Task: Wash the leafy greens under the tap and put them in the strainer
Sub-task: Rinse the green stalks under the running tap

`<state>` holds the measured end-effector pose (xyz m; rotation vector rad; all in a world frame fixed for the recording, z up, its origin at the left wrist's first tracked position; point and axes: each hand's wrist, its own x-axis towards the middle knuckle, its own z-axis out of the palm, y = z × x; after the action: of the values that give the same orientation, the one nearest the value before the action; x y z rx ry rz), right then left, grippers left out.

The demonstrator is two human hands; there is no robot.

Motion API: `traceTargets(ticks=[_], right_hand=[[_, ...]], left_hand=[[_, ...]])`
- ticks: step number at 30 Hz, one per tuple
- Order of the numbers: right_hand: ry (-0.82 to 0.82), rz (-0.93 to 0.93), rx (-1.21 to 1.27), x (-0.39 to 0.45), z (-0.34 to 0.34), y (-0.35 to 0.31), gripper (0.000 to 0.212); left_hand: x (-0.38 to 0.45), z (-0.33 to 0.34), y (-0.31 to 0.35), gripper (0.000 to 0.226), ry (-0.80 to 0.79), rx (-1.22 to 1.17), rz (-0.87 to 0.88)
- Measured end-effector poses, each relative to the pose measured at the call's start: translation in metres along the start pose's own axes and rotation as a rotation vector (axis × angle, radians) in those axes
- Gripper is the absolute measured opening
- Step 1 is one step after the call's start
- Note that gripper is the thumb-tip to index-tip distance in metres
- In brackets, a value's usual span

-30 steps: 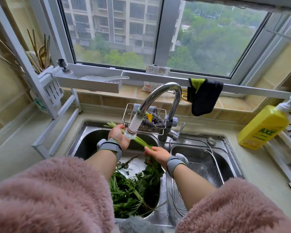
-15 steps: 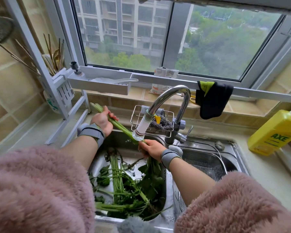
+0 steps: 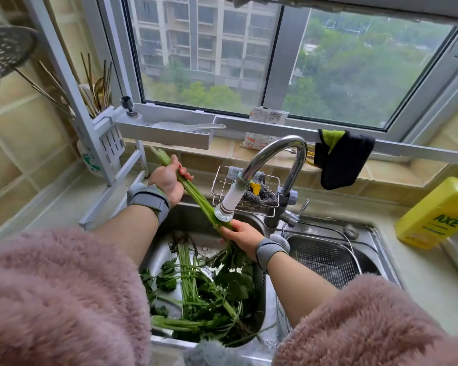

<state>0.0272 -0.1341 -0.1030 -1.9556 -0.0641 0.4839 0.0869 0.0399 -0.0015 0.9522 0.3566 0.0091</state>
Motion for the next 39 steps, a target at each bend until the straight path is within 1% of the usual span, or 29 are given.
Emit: traceTargets(ticks=[3,5,7,8,9,11,12,16,20,21,23,26,27,29,31,32,33,34,36,37,39], right_hand=[[-0.003,0.010,-0.104,-0.003,-0.002,-0.002,0.016],[0.012,0.017,-0.149,-0.006,-0.004,-0.010,0.028],[-0.008,0.012,-0.125,-0.010,-0.004,-0.014,0.035],[-0.030,0.001,-0.098,-0.012,-0.003,-0.013,0.034],[-0.052,-0.008,-0.079,-0.014,-0.003,-0.012,0.028],[-0.084,-0.020,-0.093,-0.014,-0.002,-0.008,0.009],[-0.092,-0.030,-0.110,-0.013,-0.002,-0.006,0.006],[-0.052,-0.003,-0.107,-0.009,0.000,-0.003,0.014],[0.013,0.032,-0.032,-0.009,0.001,-0.005,0.024],[0.035,0.032,-0.047,-0.007,0.001,-0.006,0.025],[0.067,0.029,-0.061,-0.004,0.001,-0.004,0.018],[0.061,0.021,0.095,-0.001,0.006,-0.004,0.008],[0.074,0.022,0.113,-0.001,0.007,-0.004,0.012],[0.094,0.045,0.112,-0.001,0.009,-0.007,0.026],[0.092,0.051,0.080,0.003,0.011,-0.008,0.032],[0.089,0.047,0.054,0.004,0.012,-0.007,0.028],[0.073,0.042,0.064,0.004,0.013,-0.008,0.018],[0.056,0.036,0.119,0.005,0.014,-0.007,0.011],[0.020,0.062,0.276,0.004,0.014,-0.007,0.039],[0.012,0.082,0.296,0.003,0.014,-0.006,0.041],[0.036,0.072,0.175,0.003,0.014,-0.007,0.027]], left_hand=[[0.001,0.003,0.002,0.037,-0.020,0.029,0.015],[0.000,0.006,0.004,0.037,-0.028,0.024,0.028],[0.001,0.009,0.007,0.037,-0.031,0.002,0.043],[0.002,0.010,0.010,0.037,-0.033,-0.003,0.050],[0.003,0.011,0.011,0.036,-0.035,-0.002,0.056],[0.005,0.012,0.014,0.037,-0.040,0.012,0.060],[0.007,0.012,0.015,0.037,-0.042,0.016,0.059],[0.014,0.008,0.020,0.038,-0.051,0.010,0.062],[0.014,0.008,0.026,0.037,-0.058,0.023,0.119],[0.013,0.009,0.027,0.037,-0.059,0.029,0.132],[0.011,0.010,0.029,0.037,-0.061,0.039,0.157],[0.010,0.009,0.035,0.036,-0.051,0.027,0.196],[0.010,0.009,0.037,0.036,-0.046,0.028,0.206],[0.010,0.008,0.040,0.034,-0.044,0.036,0.222],[0.011,0.007,0.042,0.034,-0.046,0.051,0.226],[0.012,0.008,0.042,0.034,-0.049,0.059,0.226],[0.012,0.007,0.044,0.034,-0.049,0.065,0.231],[0.012,0.007,0.047,0.034,-0.047,0.066,0.237],[0.013,0.008,0.051,0.033,-0.046,0.062,0.246],[0.013,0.008,0.053,0.032,-0.047,0.061,0.248],[0.014,0.009,0.055,0.031,-0.051,0.067,0.249]])
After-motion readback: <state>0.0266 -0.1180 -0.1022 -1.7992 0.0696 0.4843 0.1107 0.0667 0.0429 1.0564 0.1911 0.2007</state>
